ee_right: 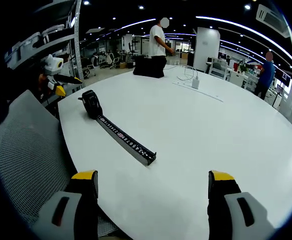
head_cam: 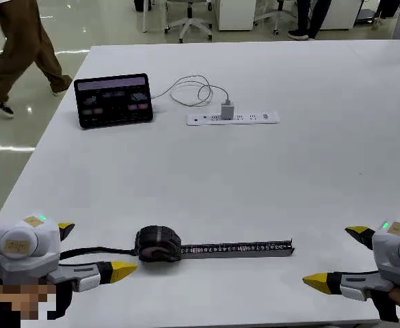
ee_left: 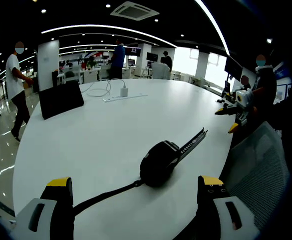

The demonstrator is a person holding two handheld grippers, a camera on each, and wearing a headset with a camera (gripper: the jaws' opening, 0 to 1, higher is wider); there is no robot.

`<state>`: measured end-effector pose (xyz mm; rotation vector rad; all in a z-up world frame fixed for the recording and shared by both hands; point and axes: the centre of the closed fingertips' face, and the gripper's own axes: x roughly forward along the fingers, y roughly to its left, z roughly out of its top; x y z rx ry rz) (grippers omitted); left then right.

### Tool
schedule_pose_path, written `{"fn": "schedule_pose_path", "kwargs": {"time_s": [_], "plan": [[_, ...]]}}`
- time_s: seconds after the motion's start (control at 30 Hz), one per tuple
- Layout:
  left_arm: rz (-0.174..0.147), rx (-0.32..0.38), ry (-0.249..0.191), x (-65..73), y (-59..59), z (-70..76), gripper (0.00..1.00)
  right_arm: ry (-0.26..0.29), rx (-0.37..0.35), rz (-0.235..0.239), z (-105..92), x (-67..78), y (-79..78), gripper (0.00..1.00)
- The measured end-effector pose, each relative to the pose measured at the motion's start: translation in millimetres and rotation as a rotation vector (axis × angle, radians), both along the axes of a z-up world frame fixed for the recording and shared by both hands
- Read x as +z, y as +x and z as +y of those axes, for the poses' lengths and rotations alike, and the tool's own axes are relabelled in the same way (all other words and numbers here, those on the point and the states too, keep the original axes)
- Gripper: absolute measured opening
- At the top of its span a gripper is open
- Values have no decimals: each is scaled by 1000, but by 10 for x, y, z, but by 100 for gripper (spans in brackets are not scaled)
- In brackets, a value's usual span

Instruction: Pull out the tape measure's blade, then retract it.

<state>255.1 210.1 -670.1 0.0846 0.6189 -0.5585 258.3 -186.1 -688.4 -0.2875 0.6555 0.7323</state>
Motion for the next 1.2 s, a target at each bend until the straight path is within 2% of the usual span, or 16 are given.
{"fn": "schedule_pose_path", "kwargs": {"time_s": [0.27,0.37,0.43,0.47,0.57,0.63,0.67,0.7,0.8,0.9,1.0,1.2], "plan": [[-17,-14,-2,66,-85,28,100,9,-7,-24,-109,121,-50,89],[-26,-22,2,107,-87,16,100,-7,-1,-25,-125,146,-120,89],[-28,-8,-31,146,-75,2,100,-6,-2,-18,-155,145,-151,91],[-28,3,-32,147,-69,22,100,-7,-4,-19,-165,151,-164,92],[-28,4,-9,125,-88,43,100,-6,-4,-25,-177,167,-191,92],[-34,1,-8,132,-96,38,100,-9,-10,-24,-191,154,-188,93],[-39,7,10,131,-100,56,100,-10,-11,-16,-193,139,-196,92],[-67,8,50,146,-79,99,100,-10,-11,-9,-183,136,-208,93],[-56,5,17,175,-109,51,100,-6,-13,-10,-161,139,-215,94],[-49,14,22,165,-121,70,100,-14,-10,-5,-152,127,-242,96],[-38,33,-1,168,-131,83,100,-16,-10,-4,-146,128,-284,96],[-38,39,1,150,-147,99,100,-12,-8,-8,-167,126,-305,96]]}}
